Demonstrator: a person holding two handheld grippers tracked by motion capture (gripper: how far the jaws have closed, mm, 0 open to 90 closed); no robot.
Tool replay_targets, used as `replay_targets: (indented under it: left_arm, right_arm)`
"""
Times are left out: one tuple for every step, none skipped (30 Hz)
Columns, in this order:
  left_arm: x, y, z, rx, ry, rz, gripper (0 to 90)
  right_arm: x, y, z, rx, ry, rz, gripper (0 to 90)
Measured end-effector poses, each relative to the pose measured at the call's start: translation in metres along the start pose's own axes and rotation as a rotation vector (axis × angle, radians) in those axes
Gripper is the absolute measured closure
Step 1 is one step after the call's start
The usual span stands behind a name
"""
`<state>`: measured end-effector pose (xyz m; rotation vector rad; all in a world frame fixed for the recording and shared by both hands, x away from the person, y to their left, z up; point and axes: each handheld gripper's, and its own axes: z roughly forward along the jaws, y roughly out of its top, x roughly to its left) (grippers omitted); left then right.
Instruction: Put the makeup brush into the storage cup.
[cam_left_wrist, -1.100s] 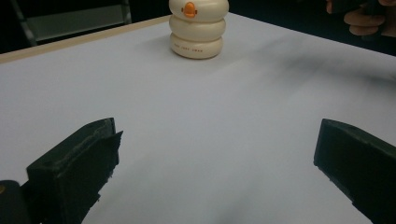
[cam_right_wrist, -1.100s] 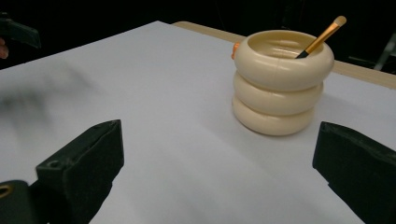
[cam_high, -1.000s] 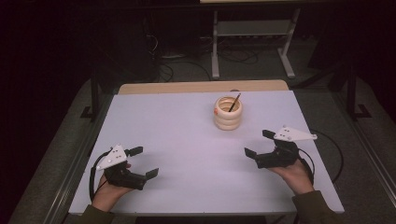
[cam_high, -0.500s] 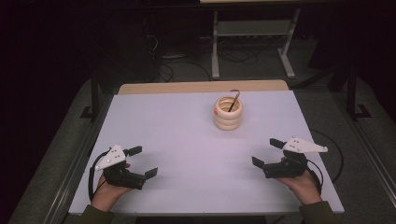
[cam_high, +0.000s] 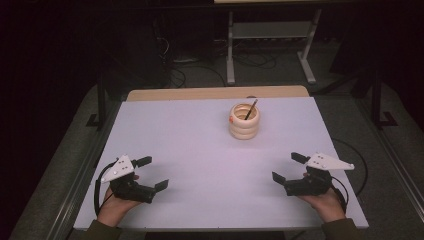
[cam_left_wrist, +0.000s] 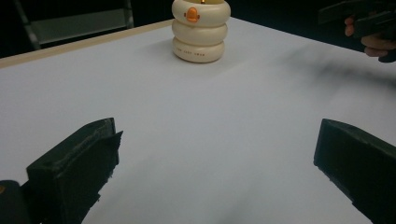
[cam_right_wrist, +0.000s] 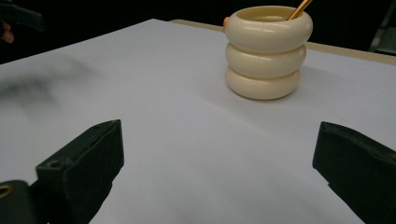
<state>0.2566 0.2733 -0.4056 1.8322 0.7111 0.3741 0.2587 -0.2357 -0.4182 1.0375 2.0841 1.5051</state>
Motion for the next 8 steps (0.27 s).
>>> replay_targets:
  left_arm:
    - [0.0000,0.0000,0.0000,0.000,-0.001,0.000,0.0]
    - [0.0001,-0.0001,0.0000,-0.001,-0.001,-0.001,0.0]
    - [0.0001,-0.0001,-0.0001,0.000,0.001,-0.002,0.0]
    - [0.0002,-0.0002,-0.0001,-0.001,0.001,-0.003,0.0]
    - [0.0002,-0.0003,-0.0002,0.001,0.002,-0.002,0.0]
    - [0.0002,-0.0003,-0.0002,0.001,0.002,-0.001,0.0]
    - [-0.0001,-0.0005,-0.0001,0.003,0.002,-0.003,0.0]
    - [0.0000,-0.0007,-0.0002,0.005,0.004,0.001,0.0]
  right_arm:
    - [0.0000,0.0000,-0.0002,0.000,0.001,0.002,1.4]
    - [-0.0001,-0.0001,-0.0003,-0.001,-0.001,0.000,1.3]
    - [-0.0001,-0.0001,-0.0004,-0.002,-0.002,0.002,1.3]
    - [-0.0002,-0.0002,-0.0005,-0.002,-0.001,0.002,1.4]
    - [-0.0002,-0.0002,-0.0005,-0.003,-0.002,0.001,1.3]
    - [0.0001,-0.0001,-0.0006,-0.003,-0.001,0.001,1.3]
    - [0.0003,-0.0001,-0.0007,-0.002,0.000,0.001,1.3]
    - [0.0003,0.0001,-0.0005,-0.003,0.000,-0.004,1.4]
